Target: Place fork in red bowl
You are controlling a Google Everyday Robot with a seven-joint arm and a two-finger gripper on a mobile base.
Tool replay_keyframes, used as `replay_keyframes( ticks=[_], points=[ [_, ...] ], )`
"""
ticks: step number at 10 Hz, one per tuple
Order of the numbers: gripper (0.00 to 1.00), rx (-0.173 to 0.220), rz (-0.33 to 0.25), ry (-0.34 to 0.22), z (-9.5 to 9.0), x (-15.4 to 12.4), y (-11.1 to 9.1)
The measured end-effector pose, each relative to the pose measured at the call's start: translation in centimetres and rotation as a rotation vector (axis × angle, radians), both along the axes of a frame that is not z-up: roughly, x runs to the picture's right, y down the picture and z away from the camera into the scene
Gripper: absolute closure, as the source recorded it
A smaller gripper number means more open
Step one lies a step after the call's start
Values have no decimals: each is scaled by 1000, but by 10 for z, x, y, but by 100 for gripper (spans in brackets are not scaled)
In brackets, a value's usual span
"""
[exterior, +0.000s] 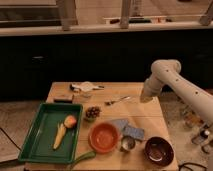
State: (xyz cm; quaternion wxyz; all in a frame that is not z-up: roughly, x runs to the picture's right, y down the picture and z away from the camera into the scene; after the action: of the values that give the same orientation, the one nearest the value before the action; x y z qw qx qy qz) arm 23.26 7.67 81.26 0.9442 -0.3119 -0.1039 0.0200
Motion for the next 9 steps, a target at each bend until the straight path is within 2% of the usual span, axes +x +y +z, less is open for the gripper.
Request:
replay_keyframes(
  ticks=[2, 3, 4, 6, 9],
  points=[
    [88, 1, -11, -6, -4, -5, 1],
    [80, 1, -17, -9, -7, -7, 2],
    [78, 2, -23, -11, -13, -8, 6],
    [85, 2, -26, -11, -20, -8, 12],
    [82, 3, -34, -18, -26, -15, 15]
  ],
)
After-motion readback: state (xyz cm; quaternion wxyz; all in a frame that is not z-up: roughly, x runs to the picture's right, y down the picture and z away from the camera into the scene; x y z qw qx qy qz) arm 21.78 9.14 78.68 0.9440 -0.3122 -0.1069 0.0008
